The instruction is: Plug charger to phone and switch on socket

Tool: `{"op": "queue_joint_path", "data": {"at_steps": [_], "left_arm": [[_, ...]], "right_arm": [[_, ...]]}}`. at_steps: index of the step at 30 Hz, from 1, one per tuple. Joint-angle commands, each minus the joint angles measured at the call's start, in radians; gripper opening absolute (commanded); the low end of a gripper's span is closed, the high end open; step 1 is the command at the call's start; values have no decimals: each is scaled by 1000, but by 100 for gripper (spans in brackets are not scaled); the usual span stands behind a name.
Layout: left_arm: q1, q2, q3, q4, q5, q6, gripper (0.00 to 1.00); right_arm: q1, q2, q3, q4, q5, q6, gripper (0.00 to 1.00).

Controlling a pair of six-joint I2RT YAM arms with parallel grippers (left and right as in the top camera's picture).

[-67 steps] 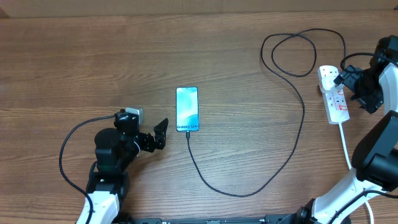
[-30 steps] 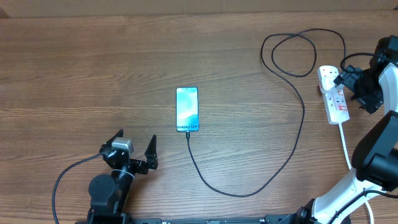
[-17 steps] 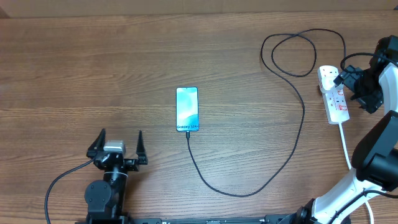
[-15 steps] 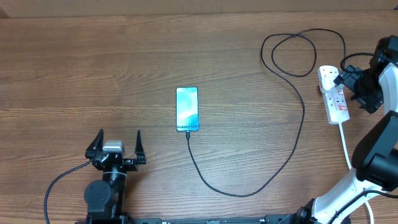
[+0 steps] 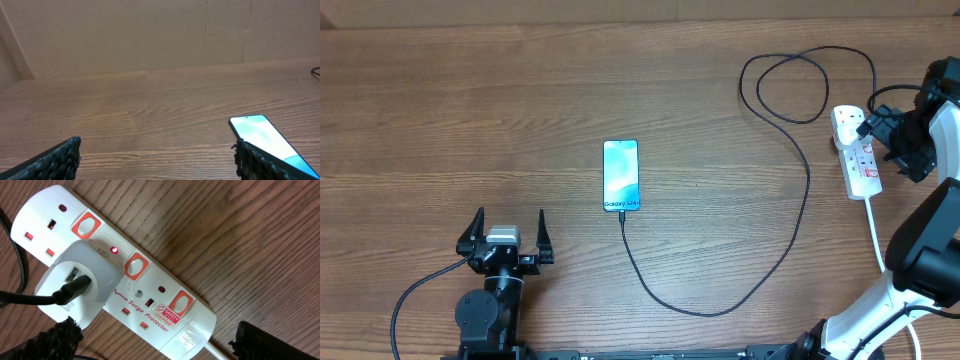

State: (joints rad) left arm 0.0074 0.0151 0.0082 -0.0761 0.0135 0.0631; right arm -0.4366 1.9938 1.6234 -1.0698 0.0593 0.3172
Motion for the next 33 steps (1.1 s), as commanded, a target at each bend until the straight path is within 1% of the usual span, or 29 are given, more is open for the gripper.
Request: {"op": "queue_joint_path", "data": {"at_steps": [1, 29, 33], "left_arm": [[5, -11, -3, -2, -6, 27, 99], [5, -11, -3, -2, -6, 27, 99], [5, -11, -3, -2, -6, 27, 100]], "right_arm": [[5, -23, 21, 3, 6, -1, 100], [5, -23, 21, 3, 6, -1, 100], [5, -46, 21, 3, 6, -1, 100]]}}
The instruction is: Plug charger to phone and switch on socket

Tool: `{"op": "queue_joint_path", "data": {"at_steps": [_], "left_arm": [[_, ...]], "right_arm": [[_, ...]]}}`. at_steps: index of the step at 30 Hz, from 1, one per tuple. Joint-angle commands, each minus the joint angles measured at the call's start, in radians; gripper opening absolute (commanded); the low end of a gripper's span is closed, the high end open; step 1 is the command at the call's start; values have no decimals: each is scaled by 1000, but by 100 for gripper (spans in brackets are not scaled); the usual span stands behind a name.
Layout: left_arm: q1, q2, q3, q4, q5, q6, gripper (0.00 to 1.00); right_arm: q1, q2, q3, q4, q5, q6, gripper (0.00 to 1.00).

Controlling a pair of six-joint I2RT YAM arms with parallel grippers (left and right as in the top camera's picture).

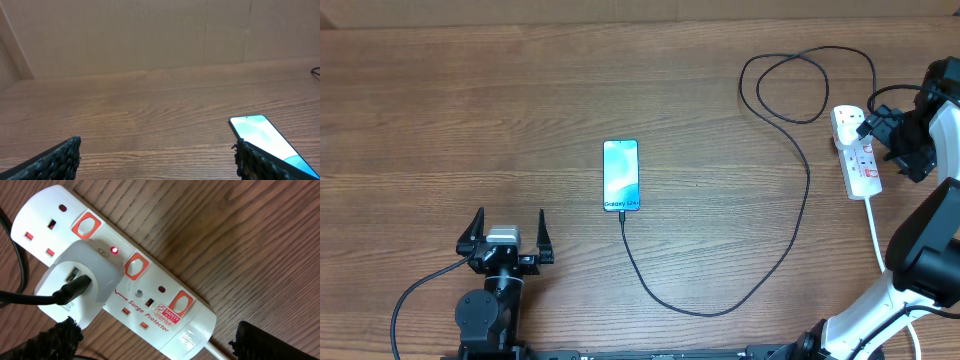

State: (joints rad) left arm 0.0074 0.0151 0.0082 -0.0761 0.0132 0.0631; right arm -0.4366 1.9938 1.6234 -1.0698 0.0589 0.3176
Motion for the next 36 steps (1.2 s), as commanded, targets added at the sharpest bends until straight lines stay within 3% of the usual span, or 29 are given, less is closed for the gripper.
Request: {"op": "queue_joint_path", "data": {"at_steps": [1, 24, 36], "left_arm": [[5, -11, -3, -2, -5, 27, 99], [5, -11, -3, -2, -5, 26, 100], [5, -11, -3, -2, -5, 27, 99]], "right_arm": [[5, -58, 21, 3, 7, -2, 100], [5, -638, 21, 2, 7, -1, 100], [5, -666, 21, 2, 7, -1, 100]]}}
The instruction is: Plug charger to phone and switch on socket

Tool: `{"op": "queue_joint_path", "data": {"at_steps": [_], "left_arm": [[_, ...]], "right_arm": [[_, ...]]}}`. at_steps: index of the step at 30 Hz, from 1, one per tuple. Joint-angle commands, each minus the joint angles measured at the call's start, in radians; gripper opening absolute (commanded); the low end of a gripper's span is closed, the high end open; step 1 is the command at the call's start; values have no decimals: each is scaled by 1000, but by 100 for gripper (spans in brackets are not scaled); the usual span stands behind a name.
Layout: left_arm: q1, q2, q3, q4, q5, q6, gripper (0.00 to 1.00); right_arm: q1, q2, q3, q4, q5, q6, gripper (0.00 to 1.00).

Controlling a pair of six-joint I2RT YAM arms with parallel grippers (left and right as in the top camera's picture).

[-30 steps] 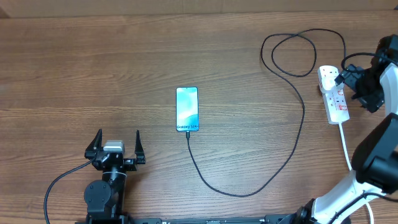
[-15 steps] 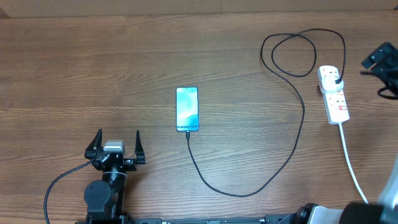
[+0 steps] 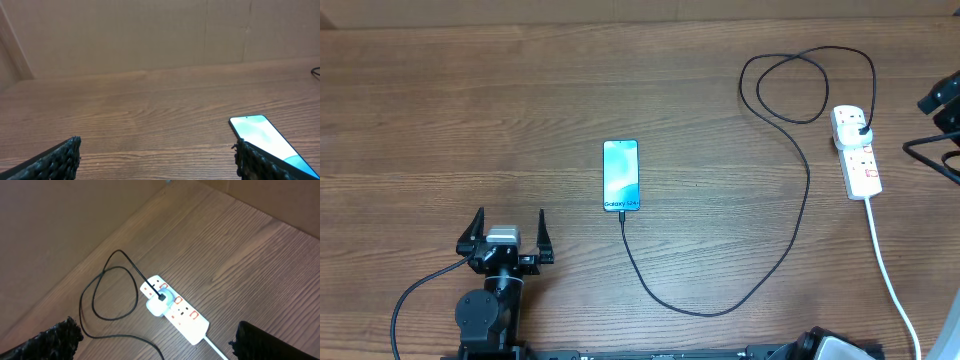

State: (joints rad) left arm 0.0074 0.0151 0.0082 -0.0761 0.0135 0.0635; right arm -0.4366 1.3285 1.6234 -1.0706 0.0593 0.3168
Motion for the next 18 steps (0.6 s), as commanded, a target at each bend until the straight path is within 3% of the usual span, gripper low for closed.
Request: {"op": "queue_joint_path", "data": {"at_steps": [1, 12, 18], "left_arm": [[5, -11, -3, -2, -6, 26, 100], [5, -11, -3, -2, -6, 26, 100], [5, -11, -3, -2, -6, 26, 99]], "right_arm": [[5, -1, 21, 2, 6, 0, 100], [9, -18, 3, 3, 7, 0, 100], [108, -71, -90, 3, 6, 0, 100]]}}
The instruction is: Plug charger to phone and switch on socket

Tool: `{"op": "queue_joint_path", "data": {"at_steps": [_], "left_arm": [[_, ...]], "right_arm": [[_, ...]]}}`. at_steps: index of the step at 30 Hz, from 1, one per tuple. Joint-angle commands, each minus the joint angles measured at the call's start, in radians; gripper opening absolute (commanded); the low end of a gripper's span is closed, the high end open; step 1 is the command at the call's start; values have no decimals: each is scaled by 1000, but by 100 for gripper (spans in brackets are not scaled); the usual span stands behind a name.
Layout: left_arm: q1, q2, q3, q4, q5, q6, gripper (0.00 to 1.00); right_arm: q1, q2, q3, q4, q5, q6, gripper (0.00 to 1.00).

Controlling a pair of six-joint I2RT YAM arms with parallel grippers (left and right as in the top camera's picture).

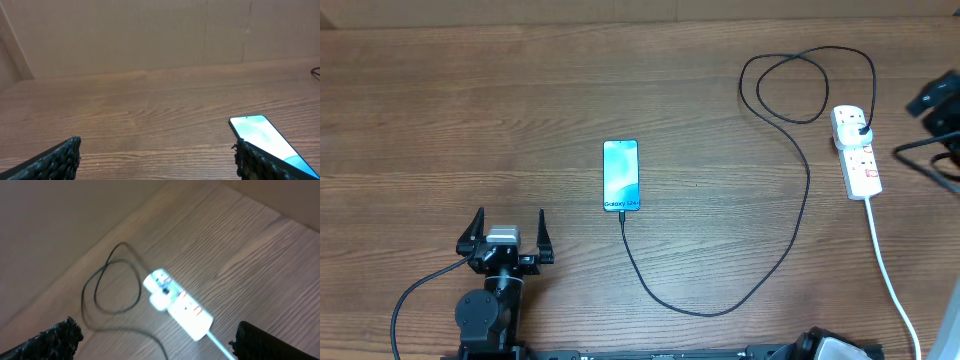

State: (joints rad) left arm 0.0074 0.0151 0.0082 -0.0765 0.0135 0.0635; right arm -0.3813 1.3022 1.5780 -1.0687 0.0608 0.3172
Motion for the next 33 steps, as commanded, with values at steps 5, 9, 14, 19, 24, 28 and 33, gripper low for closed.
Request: {"op": "queue_joint_path", "data": {"at_steps": [5, 9, 14, 19, 24, 28, 33], "left_arm": [[5, -11, -3, -2, -6, 26, 99], [5, -11, -3, -2, -6, 26, 100], [5, -11, -3, -2, -6, 26, 99], [5, -11, -3, -2, -6, 26, 100], [5, -11, -3, -2, -6, 26, 100], [5, -11, -3, -2, -6, 26, 99], [5, -11, -3, -2, -6, 26, 99]], "right_arm": [[150, -90, -152, 1, 5, -1, 100], [198, -116, -240, 0, 5, -1, 100], [212, -143, -346, 1, 5, -1, 100], [212, -160, -418, 0, 5, -1, 100], [212, -169, -454, 1, 5, -1, 100], [212, -174, -459, 1, 5, -1, 100], [212, -190, -459, 1, 5, -1, 100]]}}
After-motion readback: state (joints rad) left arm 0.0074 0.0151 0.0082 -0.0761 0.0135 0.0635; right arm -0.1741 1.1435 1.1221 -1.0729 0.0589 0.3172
